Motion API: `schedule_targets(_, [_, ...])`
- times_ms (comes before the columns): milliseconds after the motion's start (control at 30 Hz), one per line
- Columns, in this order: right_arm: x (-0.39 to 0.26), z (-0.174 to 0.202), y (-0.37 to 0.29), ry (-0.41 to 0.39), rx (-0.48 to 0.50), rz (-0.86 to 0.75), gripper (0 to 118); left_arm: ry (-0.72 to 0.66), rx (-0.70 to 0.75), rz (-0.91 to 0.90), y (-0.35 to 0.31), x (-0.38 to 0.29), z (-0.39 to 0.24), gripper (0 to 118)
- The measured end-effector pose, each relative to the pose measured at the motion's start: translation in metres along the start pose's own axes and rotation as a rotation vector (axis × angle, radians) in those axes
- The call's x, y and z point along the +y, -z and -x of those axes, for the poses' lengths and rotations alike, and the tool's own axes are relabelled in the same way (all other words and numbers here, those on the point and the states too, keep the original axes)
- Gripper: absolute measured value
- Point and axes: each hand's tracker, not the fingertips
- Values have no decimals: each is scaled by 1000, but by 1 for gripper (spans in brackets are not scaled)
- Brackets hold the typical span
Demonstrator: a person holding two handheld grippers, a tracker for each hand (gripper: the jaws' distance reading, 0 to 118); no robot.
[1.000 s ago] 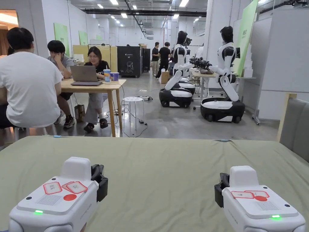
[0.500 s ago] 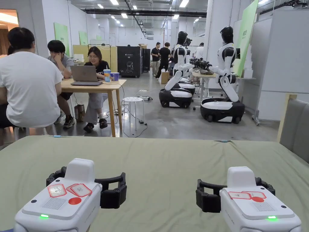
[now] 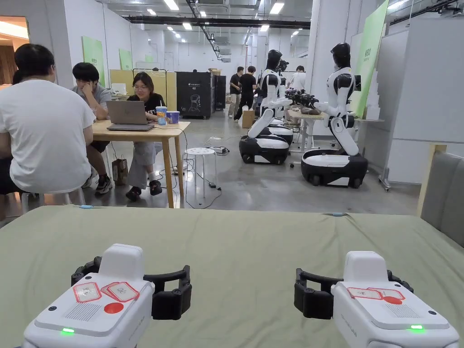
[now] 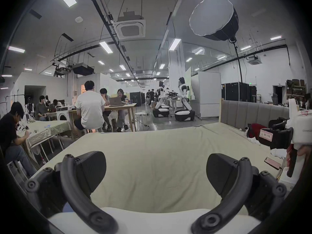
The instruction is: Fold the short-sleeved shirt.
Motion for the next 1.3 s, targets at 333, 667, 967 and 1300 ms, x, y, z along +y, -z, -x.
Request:
schedule_targets(333, [8,4,0,53,-49,-8,118,-13,7,8,0,-2,1,118])
schedule_targets(667, [15,21,1,63,-200,18,118,-11,8,15,1,-5,-1,118])
schedule_targets(967, [14,27,-2,60,-172,23,118,-6,10,14,-1,-4,-2,118])
schedule_targets(1300, [17,21,-5,75,-172,6,118,-9,21,6,-3,-3,-1,118])
